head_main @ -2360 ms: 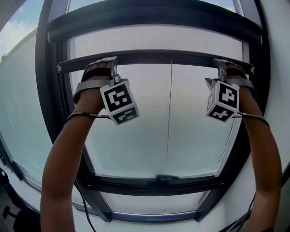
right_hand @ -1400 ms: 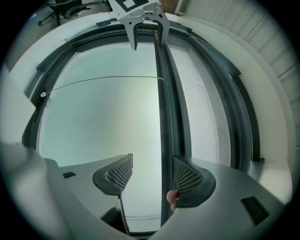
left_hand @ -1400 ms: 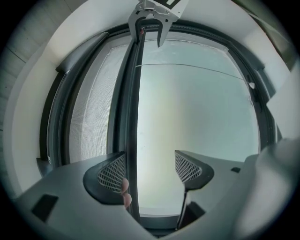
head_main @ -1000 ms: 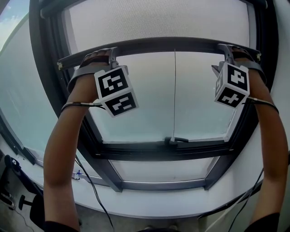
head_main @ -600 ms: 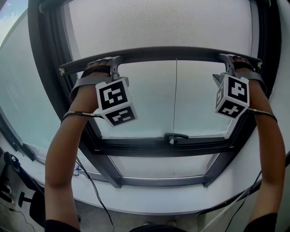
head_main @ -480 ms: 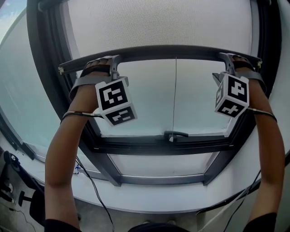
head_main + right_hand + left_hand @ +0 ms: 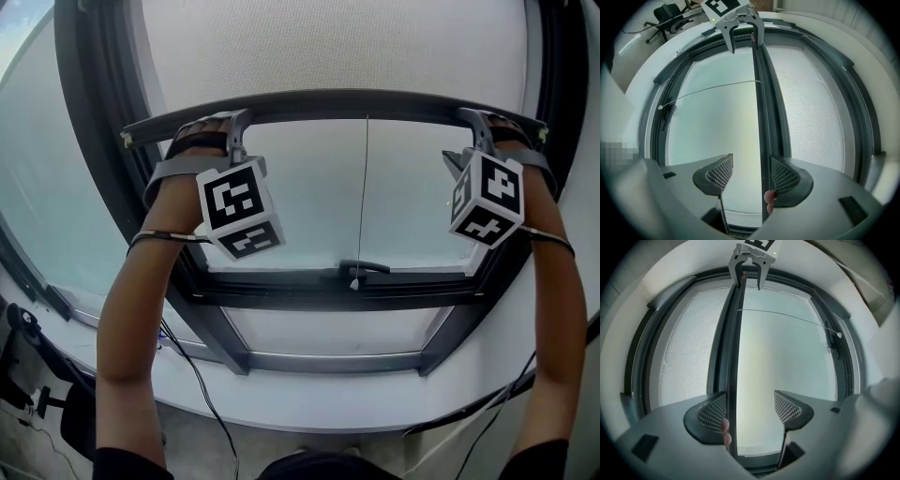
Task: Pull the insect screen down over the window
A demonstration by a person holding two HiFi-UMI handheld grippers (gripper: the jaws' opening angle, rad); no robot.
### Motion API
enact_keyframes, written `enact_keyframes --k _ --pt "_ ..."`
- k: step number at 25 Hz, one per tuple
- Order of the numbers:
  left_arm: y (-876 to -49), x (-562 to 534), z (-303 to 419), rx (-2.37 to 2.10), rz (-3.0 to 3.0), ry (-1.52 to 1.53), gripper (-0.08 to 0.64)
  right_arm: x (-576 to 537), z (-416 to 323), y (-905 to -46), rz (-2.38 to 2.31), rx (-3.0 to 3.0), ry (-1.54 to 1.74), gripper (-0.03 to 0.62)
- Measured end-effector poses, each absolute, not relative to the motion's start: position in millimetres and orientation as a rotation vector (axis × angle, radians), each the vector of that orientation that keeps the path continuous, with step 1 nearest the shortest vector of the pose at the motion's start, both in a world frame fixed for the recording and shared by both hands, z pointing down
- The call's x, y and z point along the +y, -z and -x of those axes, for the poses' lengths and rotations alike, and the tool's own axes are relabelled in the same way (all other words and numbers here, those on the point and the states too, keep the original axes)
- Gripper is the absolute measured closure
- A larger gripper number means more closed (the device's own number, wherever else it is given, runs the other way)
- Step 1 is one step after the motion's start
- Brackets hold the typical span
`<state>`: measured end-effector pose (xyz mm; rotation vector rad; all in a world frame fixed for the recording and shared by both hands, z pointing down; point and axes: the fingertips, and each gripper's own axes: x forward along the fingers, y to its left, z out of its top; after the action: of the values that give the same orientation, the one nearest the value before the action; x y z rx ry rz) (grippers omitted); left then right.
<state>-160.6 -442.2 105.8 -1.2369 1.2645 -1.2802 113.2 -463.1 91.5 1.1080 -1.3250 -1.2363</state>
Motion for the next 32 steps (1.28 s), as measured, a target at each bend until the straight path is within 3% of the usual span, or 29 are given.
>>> enact_keyframes --k 32 --pt "-265.1 -440.5 154.2 1.155 1.410 1.369 0.239 -467.7 -118.1 -249.9 -1.014 -1.355 1.099 0.337"
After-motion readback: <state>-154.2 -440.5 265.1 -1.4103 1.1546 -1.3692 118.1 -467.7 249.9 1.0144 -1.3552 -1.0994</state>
